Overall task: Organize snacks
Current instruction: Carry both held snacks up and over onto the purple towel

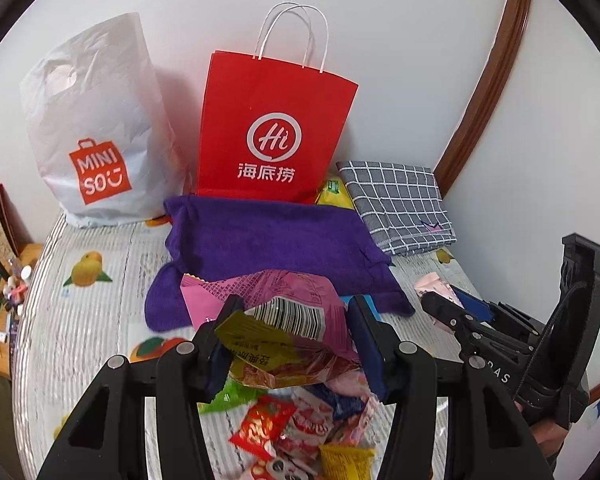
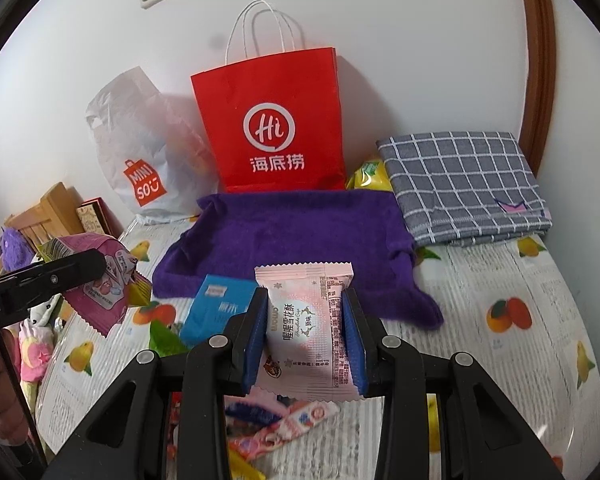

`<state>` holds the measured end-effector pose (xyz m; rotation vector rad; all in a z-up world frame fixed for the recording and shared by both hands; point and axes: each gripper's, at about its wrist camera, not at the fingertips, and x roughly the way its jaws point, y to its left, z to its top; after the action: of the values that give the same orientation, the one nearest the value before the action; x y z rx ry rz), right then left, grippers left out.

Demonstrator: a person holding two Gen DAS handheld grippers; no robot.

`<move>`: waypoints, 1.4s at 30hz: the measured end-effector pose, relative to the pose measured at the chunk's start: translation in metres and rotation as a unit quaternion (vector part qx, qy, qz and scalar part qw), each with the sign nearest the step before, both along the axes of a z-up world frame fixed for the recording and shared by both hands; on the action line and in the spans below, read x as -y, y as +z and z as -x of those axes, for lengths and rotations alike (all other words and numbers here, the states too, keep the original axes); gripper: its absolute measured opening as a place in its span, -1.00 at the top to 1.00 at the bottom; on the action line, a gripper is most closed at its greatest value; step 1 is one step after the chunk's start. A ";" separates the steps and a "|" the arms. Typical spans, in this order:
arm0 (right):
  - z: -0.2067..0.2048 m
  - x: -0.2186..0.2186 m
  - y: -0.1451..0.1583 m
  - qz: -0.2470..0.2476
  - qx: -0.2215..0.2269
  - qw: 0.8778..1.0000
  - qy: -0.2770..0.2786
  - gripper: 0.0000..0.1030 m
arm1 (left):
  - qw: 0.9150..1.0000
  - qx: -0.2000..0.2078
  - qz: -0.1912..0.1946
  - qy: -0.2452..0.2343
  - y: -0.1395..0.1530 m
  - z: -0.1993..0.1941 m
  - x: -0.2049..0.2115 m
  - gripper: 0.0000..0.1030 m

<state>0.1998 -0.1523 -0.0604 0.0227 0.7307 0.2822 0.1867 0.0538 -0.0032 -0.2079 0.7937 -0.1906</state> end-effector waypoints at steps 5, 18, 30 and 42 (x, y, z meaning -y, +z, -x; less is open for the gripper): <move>-0.024 -0.005 0.004 -0.001 0.003 1.000 0.004 0.31 | 1.000 0.001 -0.006 -0.002 0.001 -0.017 0.000 0.00; -0.075 -0.012 0.012 0.008 0.009 1.000 0.006 0.31 | 1.000 -0.002 -0.018 0.008 0.002 -0.061 -0.008 0.00; -0.123 -0.016 0.013 0.010 0.009 1.000 0.007 0.31 | 0.999 -0.014 -0.030 0.004 -0.010 -0.104 -0.013 0.00; -0.168 -0.011 -0.016 0.016 -0.013 1.000 0.006 0.31 | 0.998 -0.036 -0.042 -0.002 -0.039 -0.149 -0.016 0.00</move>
<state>0.3675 -0.1418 -0.0760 -0.0092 0.7606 0.2819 0.3355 0.0699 -0.0426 -0.1342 0.8715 -0.1546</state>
